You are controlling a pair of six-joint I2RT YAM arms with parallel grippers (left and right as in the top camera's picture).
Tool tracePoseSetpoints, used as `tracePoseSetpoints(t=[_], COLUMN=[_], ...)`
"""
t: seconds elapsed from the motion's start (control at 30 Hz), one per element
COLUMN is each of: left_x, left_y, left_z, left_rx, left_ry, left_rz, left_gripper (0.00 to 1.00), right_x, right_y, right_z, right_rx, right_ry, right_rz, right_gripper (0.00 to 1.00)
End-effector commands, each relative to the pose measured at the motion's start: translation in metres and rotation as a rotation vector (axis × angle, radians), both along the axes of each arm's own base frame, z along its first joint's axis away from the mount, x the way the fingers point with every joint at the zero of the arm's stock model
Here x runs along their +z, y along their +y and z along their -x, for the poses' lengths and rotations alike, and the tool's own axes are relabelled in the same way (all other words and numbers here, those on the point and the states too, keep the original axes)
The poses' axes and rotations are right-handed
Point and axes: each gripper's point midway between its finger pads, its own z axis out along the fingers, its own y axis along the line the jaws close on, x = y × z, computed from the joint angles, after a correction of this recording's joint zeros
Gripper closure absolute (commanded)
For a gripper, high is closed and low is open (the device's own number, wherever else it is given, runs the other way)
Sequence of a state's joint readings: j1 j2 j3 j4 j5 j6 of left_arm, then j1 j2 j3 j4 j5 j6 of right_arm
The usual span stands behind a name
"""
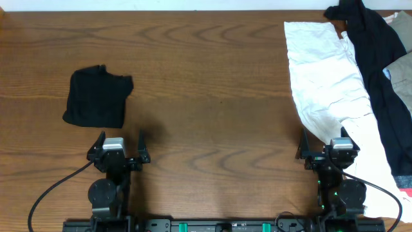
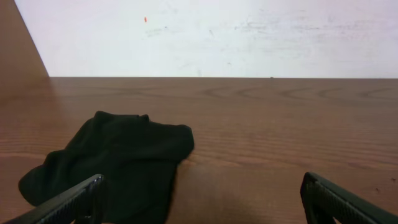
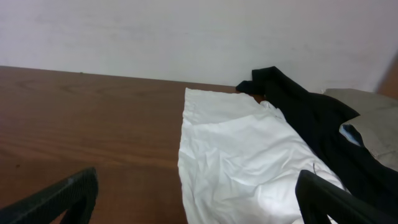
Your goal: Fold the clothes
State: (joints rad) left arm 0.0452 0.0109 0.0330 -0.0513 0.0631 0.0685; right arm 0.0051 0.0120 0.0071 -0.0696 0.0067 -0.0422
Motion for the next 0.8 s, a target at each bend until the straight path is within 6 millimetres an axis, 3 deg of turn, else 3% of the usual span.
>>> tracePoseSetpoints(t=[0.0, 0.33, 0.5, 0.67, 0.77], left_x=[-0.016, -0.016, -0.016, -0.010, -0.001], left_y=[0.002, 0.002, 0.001, 0.001, 0.001], left_z=[0.000, 0.000, 0.000, -0.001, -0.001], left_rx=[0.009, 0.010, 0.002, 0.003, 0.013], left_ry=[0.036, 0.036, 0.036, 0.012, -0.014], left_rz=[-0.012, -0.013, -0.011, -0.009, 0.083], left_gripper=[0.02, 0.02, 0.02, 0.02, 0.02], right_x=[-0.001, 0.000, 0.001, 0.008, 0.017], right_y=[-0.002, 0.004, 0.009, 0.009, -0.001], right_z=[0.000, 0.000, 0.000, 0.002, 0.007], right_rx=[-0.003, 0.028, 0.053, 0.051, -0.012], right_ry=[0.001, -0.003, -0.004, -0.003, 0.017], right_rz=[0.015, 0.012, -0.095, -0.102, -0.097], right_gripper=[0.01, 0.01, 0.01, 0.01, 0.01])
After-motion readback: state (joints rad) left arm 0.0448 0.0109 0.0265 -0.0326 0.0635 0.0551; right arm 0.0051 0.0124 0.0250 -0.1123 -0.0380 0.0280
